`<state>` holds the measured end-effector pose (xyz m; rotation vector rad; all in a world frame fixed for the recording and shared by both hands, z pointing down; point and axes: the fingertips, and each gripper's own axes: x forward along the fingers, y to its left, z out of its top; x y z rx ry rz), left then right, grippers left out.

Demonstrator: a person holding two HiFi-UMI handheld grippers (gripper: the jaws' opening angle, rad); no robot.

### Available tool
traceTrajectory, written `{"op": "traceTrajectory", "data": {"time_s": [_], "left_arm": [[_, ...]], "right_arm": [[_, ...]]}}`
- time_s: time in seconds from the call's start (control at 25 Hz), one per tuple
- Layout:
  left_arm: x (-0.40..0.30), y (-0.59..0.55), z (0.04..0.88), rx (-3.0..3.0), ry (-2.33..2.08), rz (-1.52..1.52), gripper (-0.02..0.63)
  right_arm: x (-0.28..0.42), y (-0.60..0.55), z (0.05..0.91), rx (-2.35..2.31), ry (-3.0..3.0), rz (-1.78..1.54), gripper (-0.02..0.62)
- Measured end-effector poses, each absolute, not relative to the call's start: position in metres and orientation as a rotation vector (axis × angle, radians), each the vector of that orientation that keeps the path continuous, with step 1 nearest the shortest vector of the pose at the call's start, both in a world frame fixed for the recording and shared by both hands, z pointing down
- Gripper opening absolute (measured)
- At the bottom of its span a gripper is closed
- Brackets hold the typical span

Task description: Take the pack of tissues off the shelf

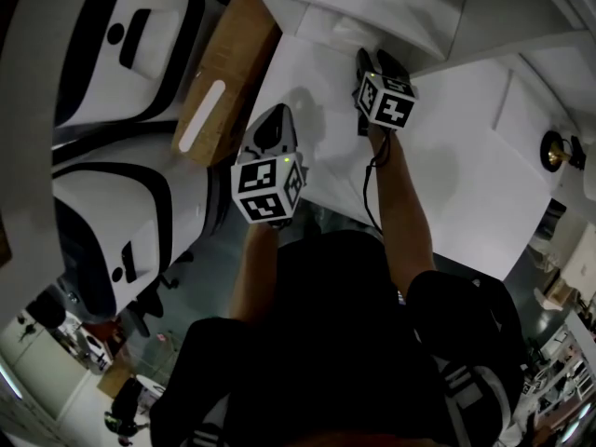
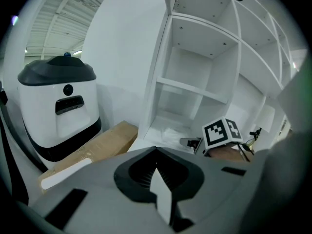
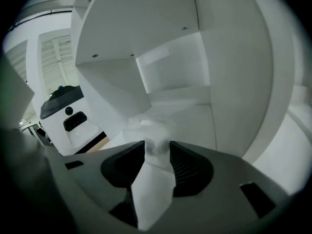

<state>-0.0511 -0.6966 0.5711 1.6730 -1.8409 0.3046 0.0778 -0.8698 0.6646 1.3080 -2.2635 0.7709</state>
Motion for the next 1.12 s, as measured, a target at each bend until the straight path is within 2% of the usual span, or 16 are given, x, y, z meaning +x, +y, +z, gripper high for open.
{"op": "traceTrajectory", "data": {"time_s": [0.16,0.28,0.4,1.12], "left_arm": [[-0.056,-0.694,0.564,1.689,-1.850,0.289,0.009],[-0.057,-0.695,0.559,1.714,-1.848,0.274,0.009],[-0.059,-0.690,0.553,1.727,-1.852,0.237,0.009],[-0.053,-0.675,0.495,1.922,-1.825,0.104,0.009]], "right_arm": [[0.074,-0.868,0.667,1.283,-2.253,0.801,0.126],[0.072,-0.867,0.659,1.277,-2.281,0.826,0.066],[0.071,-0.858,0.651,1.272,-2.314,0.870,0.038],[0.063,-0.786,0.535,1.301,-2.529,0.862,0.028]]}}
